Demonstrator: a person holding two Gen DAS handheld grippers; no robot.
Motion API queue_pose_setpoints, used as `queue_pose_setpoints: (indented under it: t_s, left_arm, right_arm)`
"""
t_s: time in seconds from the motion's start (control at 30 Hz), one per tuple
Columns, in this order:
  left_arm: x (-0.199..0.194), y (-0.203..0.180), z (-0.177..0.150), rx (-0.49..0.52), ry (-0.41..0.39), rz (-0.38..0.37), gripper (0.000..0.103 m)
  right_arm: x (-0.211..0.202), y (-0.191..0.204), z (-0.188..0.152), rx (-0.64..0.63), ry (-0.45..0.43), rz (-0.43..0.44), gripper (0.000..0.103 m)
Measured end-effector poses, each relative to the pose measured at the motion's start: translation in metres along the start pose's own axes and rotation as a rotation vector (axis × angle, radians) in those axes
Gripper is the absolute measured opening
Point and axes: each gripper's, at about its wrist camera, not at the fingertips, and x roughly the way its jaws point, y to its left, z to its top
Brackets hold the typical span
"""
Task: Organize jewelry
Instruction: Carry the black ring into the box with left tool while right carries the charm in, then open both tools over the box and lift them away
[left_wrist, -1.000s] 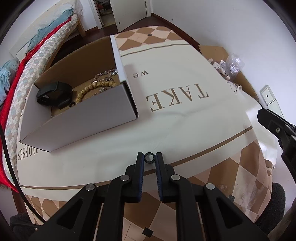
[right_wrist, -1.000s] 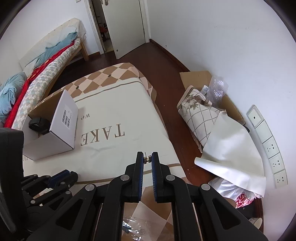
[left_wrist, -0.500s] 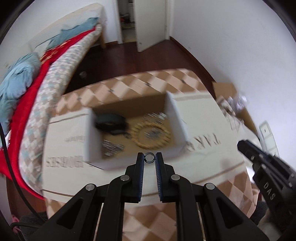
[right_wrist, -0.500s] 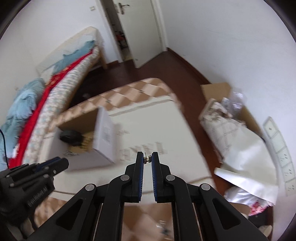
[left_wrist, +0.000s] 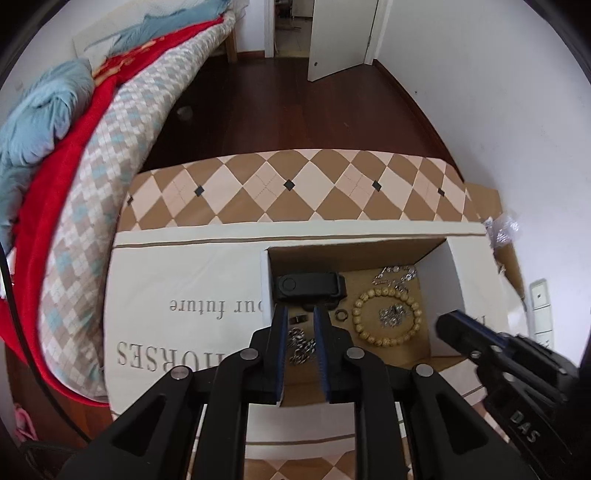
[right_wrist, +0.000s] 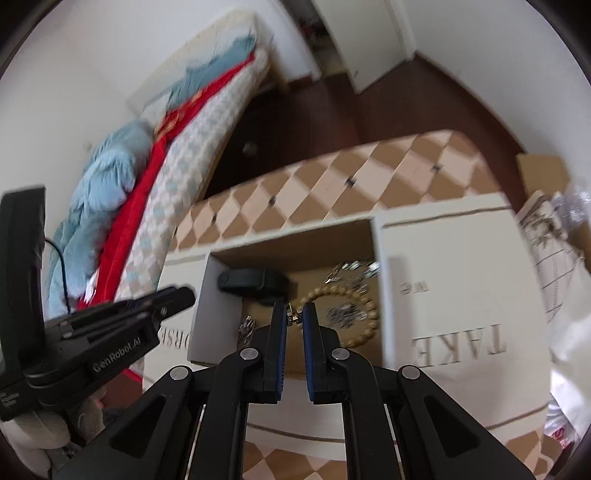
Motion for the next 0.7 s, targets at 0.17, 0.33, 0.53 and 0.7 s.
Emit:
queue_pose_setpoints:
  t_s: [0.17, 0.33, 0.53, 0.7]
  left_arm:
    - [-0.003, 0.007, 0.008, -0.024, -0.017, 0.013, 0.018]
    - [-0.017, 0.019, 0.011, -0.056, -0.060, 0.036, 0.071]
    - [-0.031, 0.030, 0.004, -0.054, -0.103, 0.136, 0.091]
    - [-0.033, 0.031, -0.016, -0.037, -0.106, 0.168, 0.095]
  right_arm:
    - [0.009, -0.008, 0.010, 0.045, 0.034, 0.008, 0.018]
    - [-0.001, -0.014, 0.014, 0.079, 0.022, 0.013, 0.039]
    - [-0.019, -0.009, 0.012, 0.009, -0.014, -0.126, 0.067]
    - [-0.023, 0.004, -0.004, -0.099, -0.009, -0.359, 0.103]
